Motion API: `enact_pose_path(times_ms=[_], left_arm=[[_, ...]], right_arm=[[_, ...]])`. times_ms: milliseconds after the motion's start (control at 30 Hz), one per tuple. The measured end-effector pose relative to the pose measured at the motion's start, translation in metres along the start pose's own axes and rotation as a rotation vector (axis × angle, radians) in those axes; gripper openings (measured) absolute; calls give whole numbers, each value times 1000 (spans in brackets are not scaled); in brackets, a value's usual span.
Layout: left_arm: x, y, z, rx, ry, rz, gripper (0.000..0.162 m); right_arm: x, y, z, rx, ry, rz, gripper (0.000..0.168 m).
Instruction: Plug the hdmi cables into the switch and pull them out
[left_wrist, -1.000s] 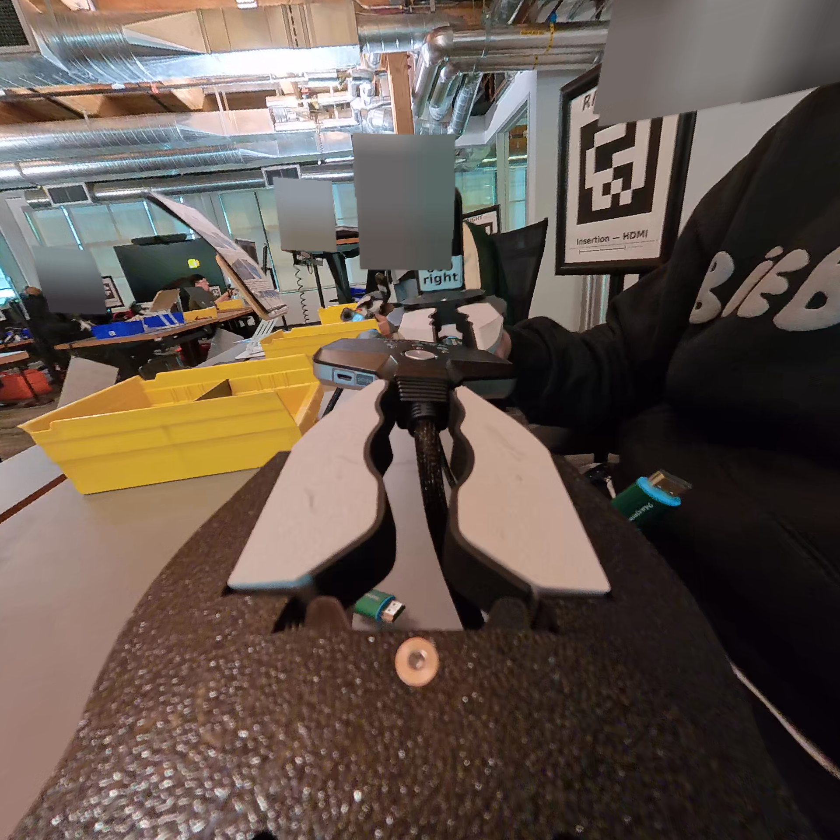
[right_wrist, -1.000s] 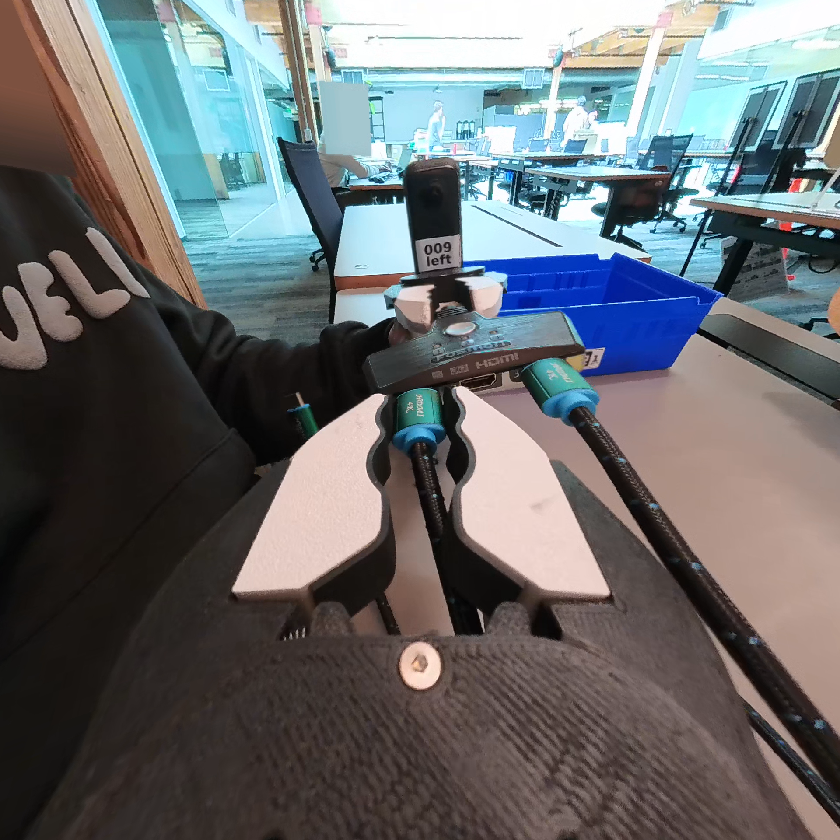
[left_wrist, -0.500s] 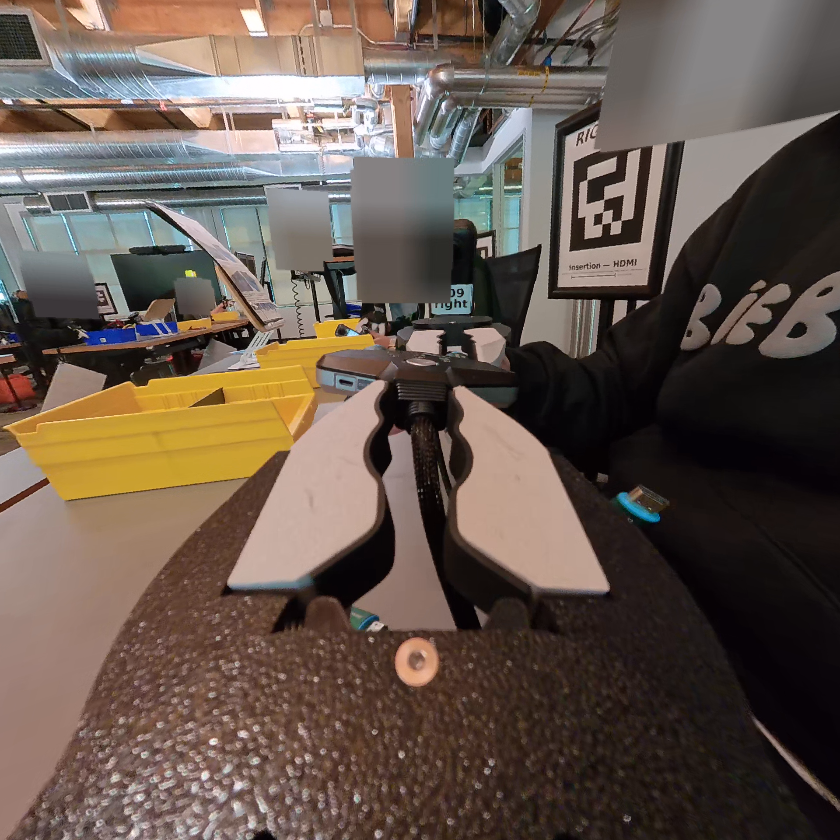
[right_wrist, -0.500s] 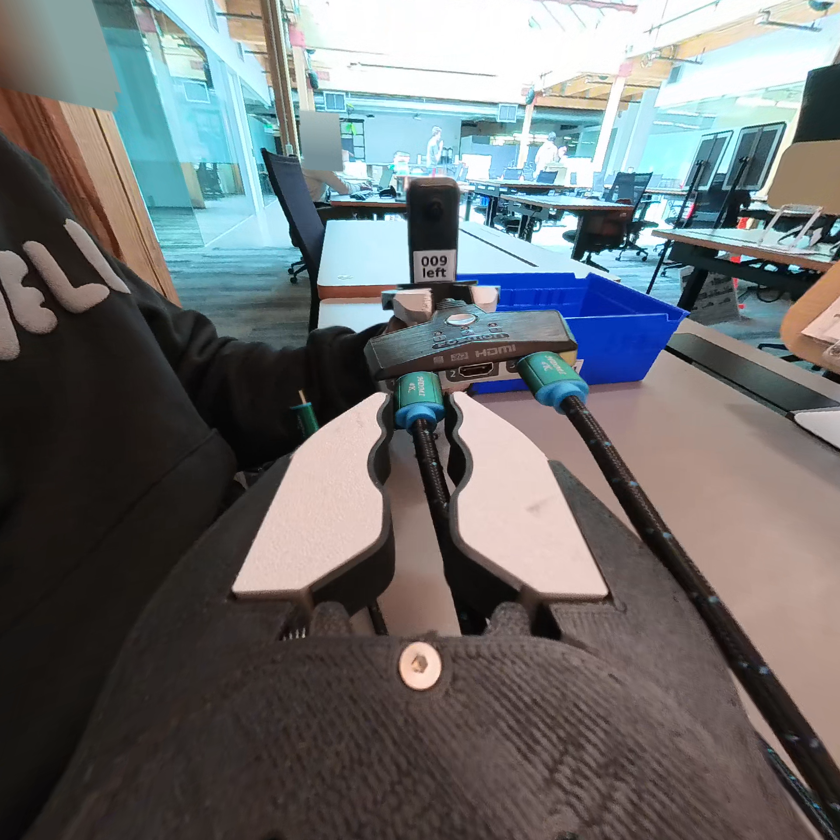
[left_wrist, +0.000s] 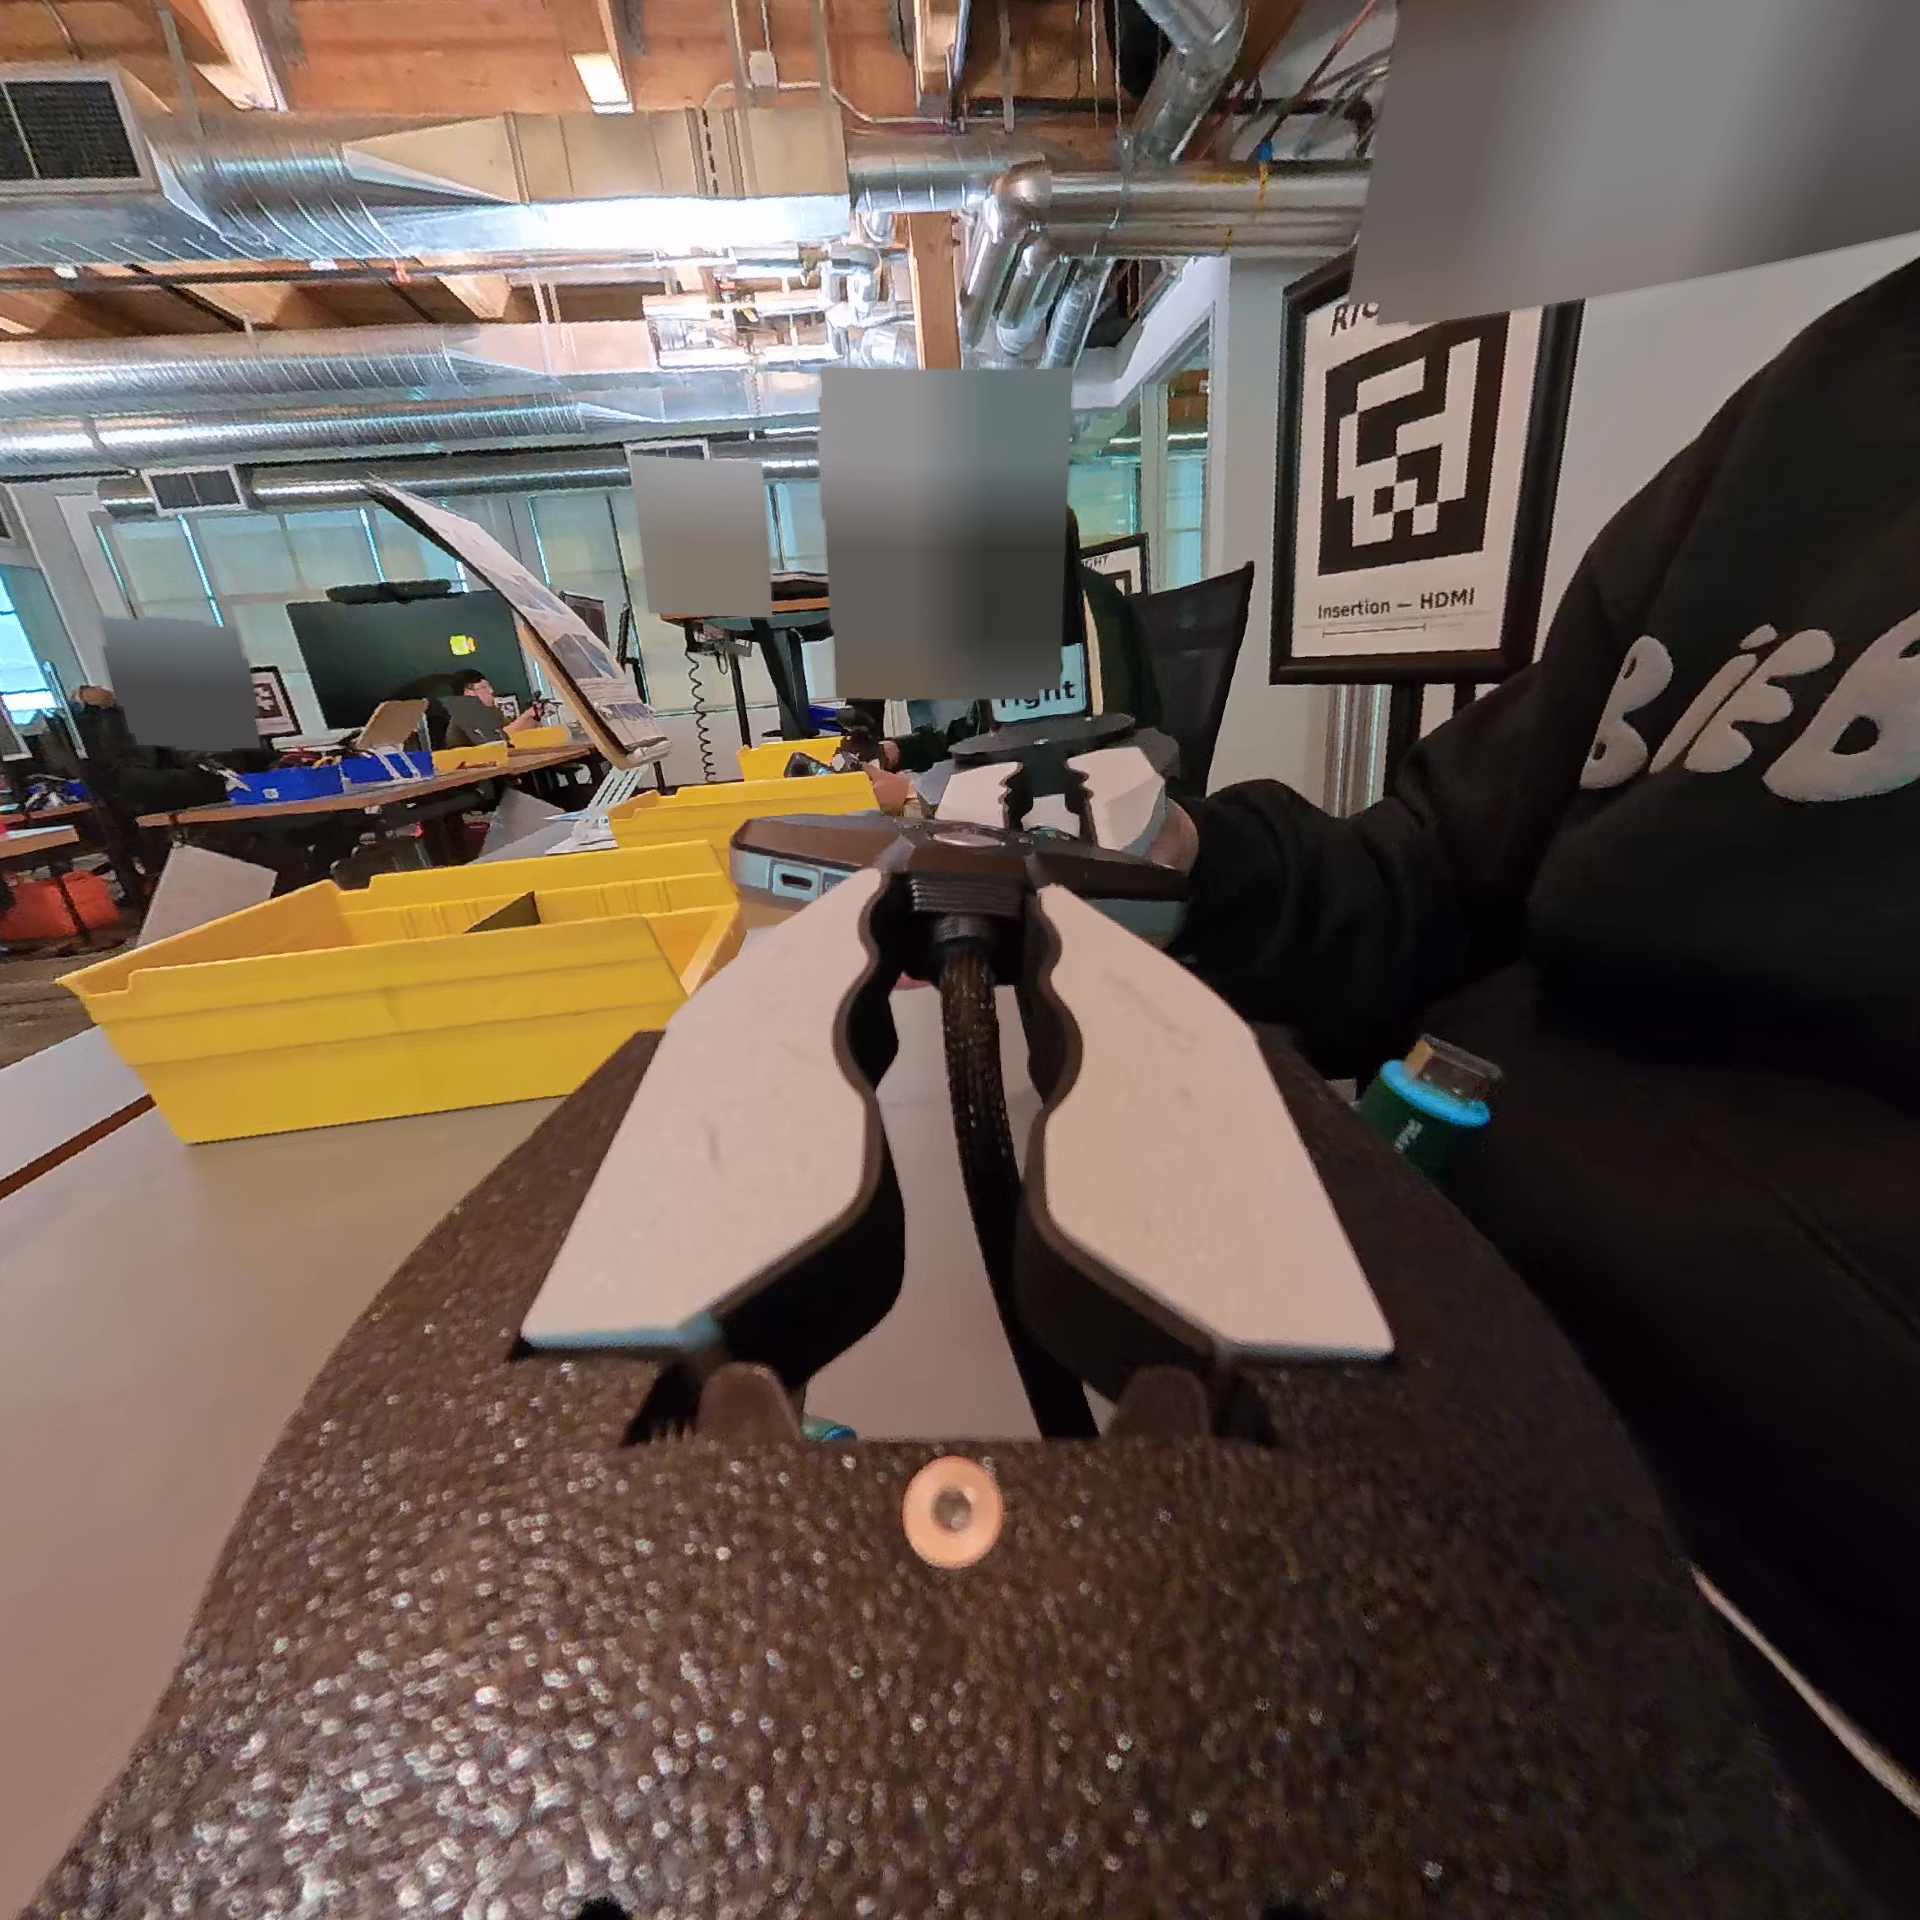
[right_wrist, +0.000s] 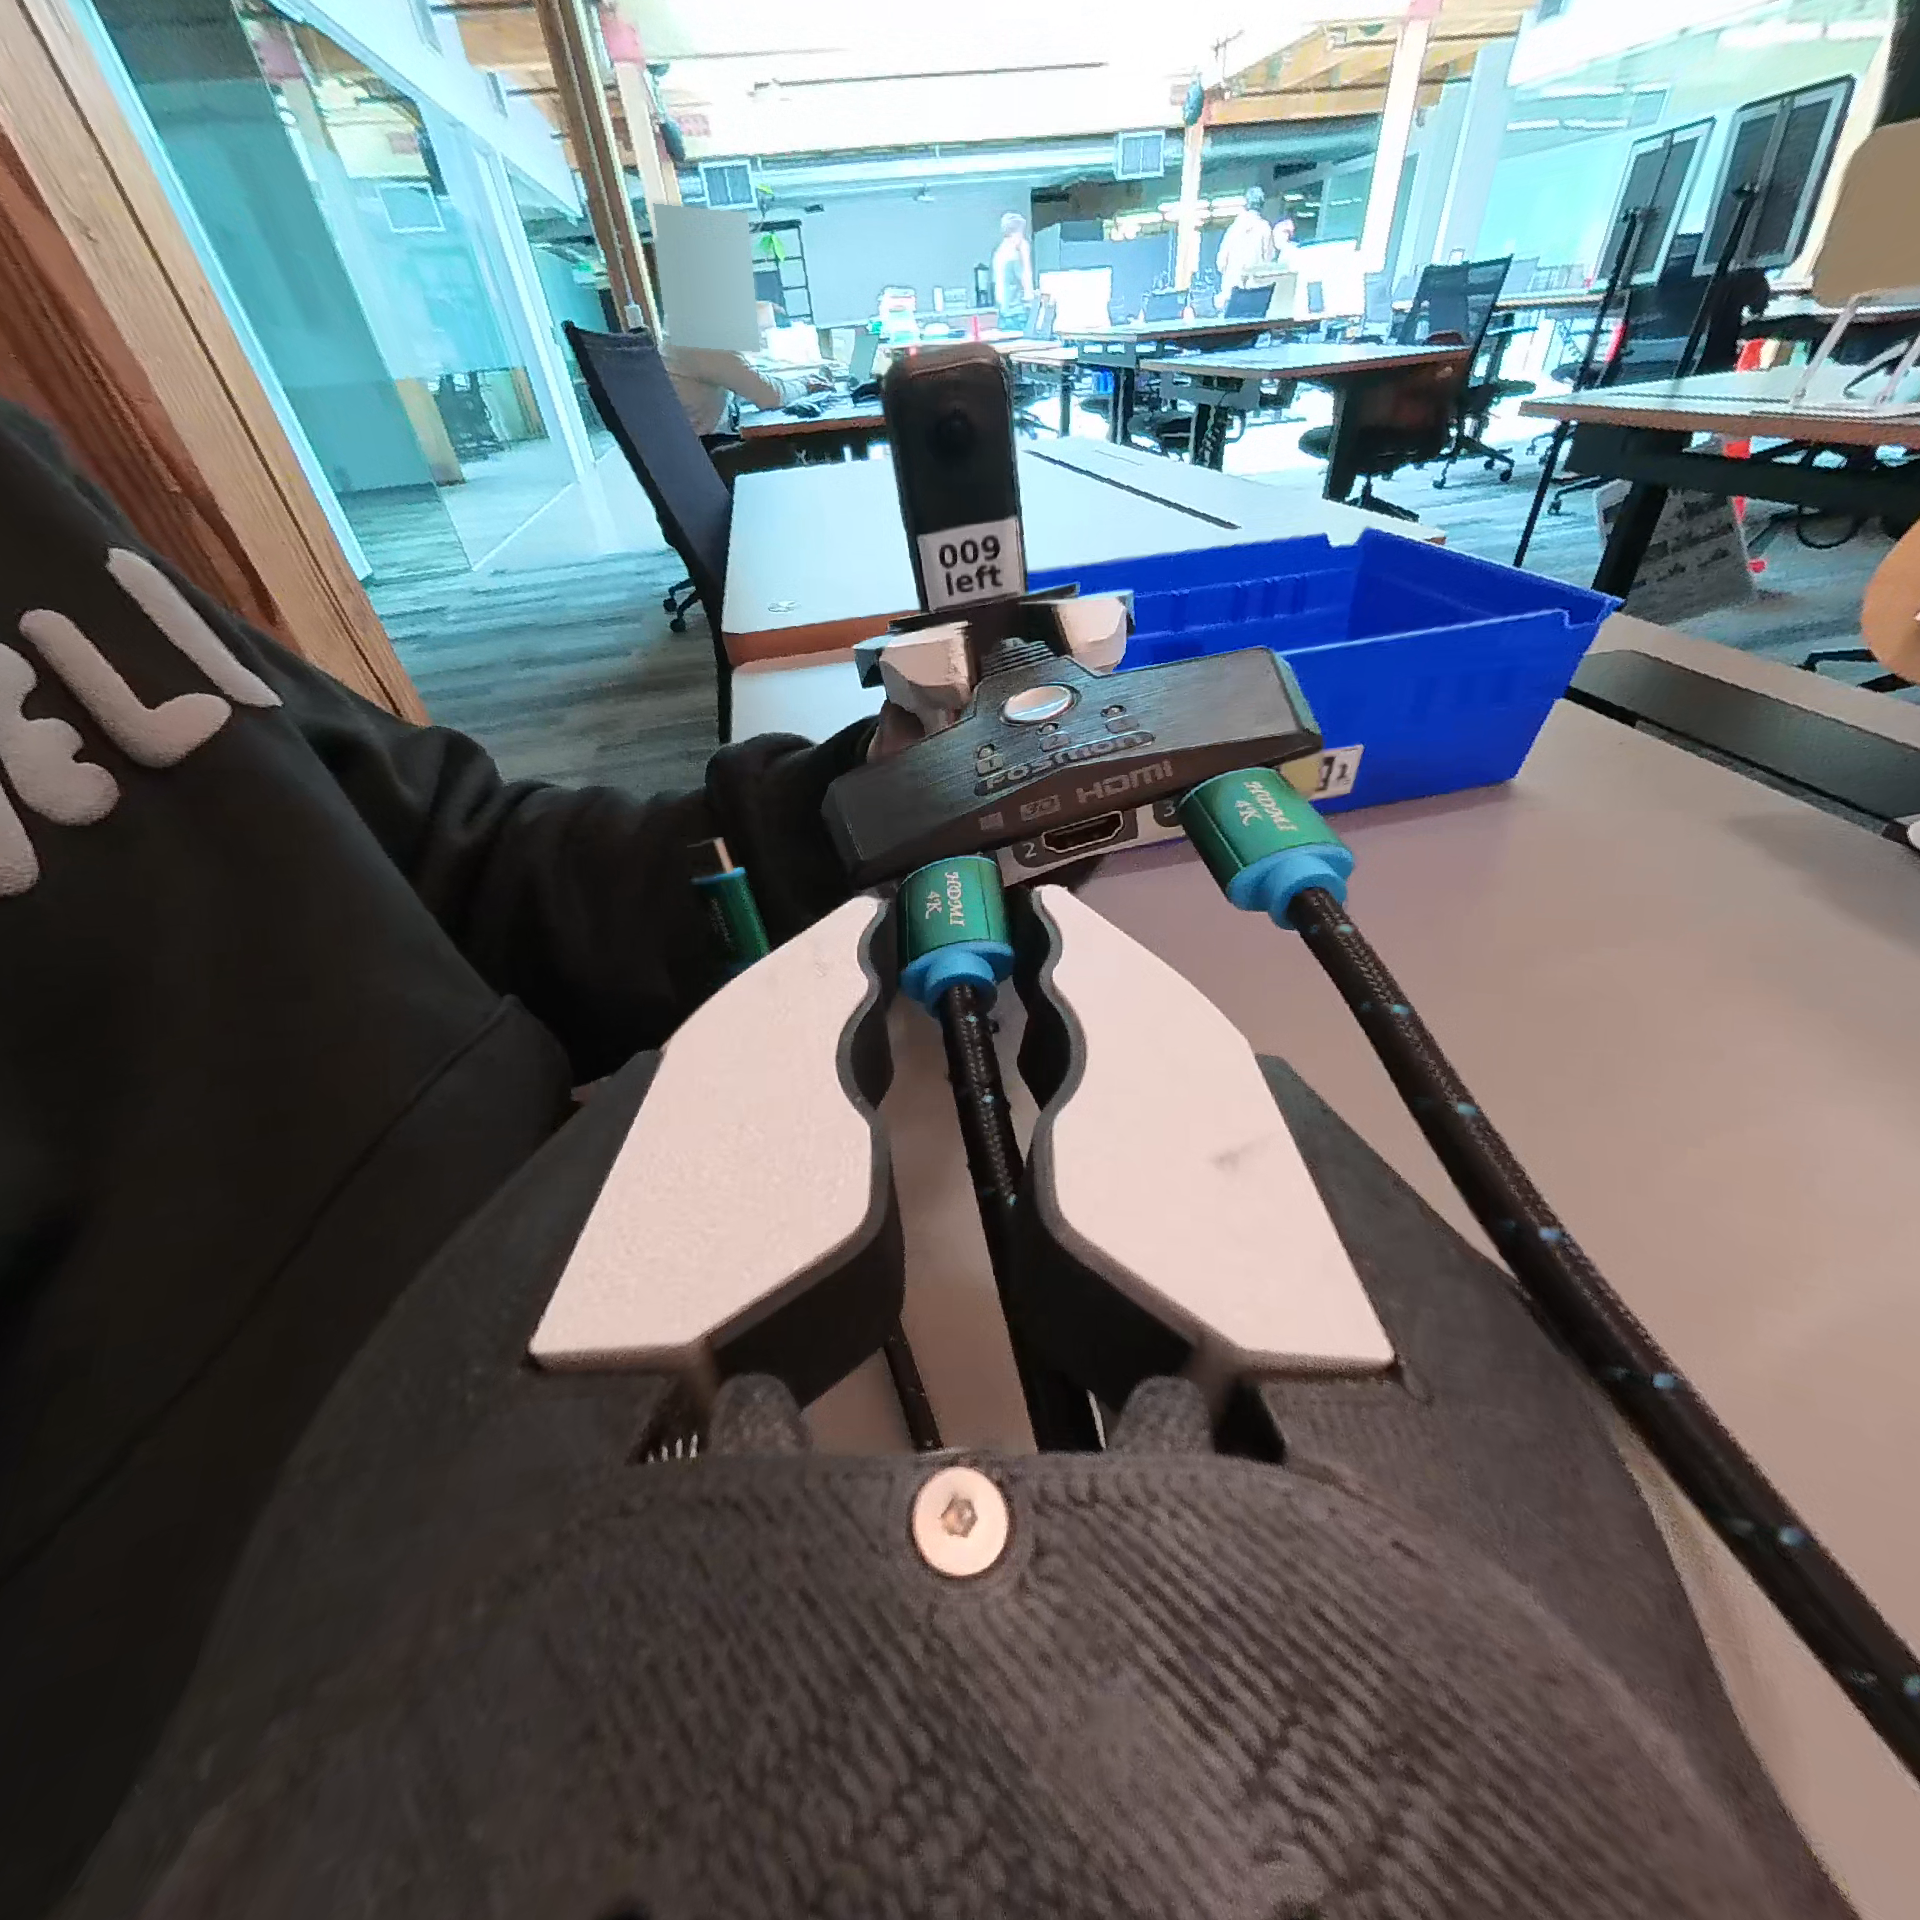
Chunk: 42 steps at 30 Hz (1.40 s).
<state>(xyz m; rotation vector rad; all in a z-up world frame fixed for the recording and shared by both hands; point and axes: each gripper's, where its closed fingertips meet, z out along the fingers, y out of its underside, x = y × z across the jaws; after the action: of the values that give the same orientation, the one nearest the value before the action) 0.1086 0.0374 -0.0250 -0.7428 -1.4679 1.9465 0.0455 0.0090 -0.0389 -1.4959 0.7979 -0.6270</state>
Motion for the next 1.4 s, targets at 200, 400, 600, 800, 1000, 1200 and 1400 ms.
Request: enact_pose_path(times_ms=[200, 400, 600, 800, 1000, 1200, 1400], left_arm=[[5, -3, 4, -18, 6, 30, 21], [8, 2, 9, -38, 31, 32, 21], [-25, -60, -77, 268, -200, 37, 22], [-23, -43, -46, 68, -219, 74, 21], [-23, -48, -48, 121, -196, 46, 21], [-20, -41, -40, 86, -166, 45, 21], [-21, -34, -38, 99, -148, 11, 21]], right_arm=[[-3, -7, -6, -29, -13, -87, 22], [-9, -3, -14, -94, -67, -78, 22], [25, -40, -90, 85, 138, -89, 21], [66, -98, -155, 116, 469, -339, 21], [109, -152, -213, -88, 610, -494, 22], [192, -155, -239, -250, 676, -512, 22], [266, -57, -210, -676, 554, -486, 22]])
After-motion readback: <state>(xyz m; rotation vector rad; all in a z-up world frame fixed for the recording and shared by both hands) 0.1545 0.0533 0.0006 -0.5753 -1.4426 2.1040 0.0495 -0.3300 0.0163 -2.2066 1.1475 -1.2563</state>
